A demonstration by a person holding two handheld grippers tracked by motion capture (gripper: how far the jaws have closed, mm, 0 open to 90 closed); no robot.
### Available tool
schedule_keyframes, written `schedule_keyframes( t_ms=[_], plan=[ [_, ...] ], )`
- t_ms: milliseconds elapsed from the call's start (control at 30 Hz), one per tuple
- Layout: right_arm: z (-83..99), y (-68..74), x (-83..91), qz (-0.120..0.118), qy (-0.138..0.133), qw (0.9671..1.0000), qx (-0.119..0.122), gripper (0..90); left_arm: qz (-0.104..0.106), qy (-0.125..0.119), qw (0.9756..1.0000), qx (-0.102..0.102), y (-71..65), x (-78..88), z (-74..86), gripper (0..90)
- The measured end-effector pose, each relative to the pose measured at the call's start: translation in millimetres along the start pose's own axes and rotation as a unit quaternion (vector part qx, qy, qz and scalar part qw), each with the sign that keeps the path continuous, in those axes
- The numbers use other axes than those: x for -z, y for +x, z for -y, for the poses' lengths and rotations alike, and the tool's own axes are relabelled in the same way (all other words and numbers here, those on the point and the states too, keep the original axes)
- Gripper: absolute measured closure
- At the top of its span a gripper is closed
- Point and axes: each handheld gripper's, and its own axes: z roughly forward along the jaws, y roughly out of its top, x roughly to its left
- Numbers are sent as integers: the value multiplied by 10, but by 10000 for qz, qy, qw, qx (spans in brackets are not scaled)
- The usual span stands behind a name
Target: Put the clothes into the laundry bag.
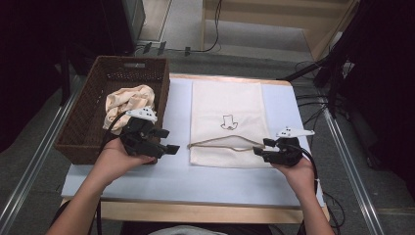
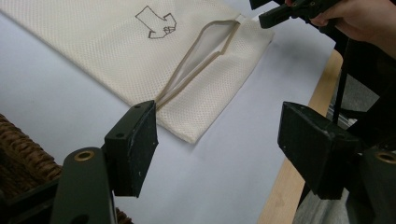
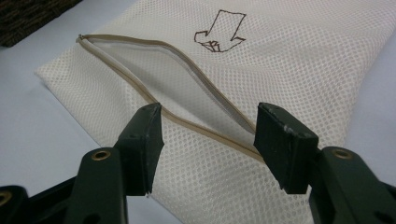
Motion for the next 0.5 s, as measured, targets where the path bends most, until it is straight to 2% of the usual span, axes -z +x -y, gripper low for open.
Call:
schedule_keyframes(
  t_ms=[167, 200, 333, 367, 500],
  plan=[
    [4, 13, 4, -6, 4, 10000, 35, 427, -129, -3, 9999, 81, 52, 77, -4, 280],
    [3, 18, 5, -5, 4, 10000, 55, 427, -228, -10, 9994, 241, 96, 128, 8, 280],
    [3, 19, 5, -3, 3, 10000, 52, 424, -271, -86, 9991, 311, 157, 221, 21, 283],
    [1, 20, 3, -8, 5, 10000, 36, 422, -410, -105, 9987, 291, 181, 274, 32, 283],
    [2, 25, 4, -4, 22, 10000, 46, 422, -687, -92, 9969, 367, 265, 355, 67, 284]
  ],
)
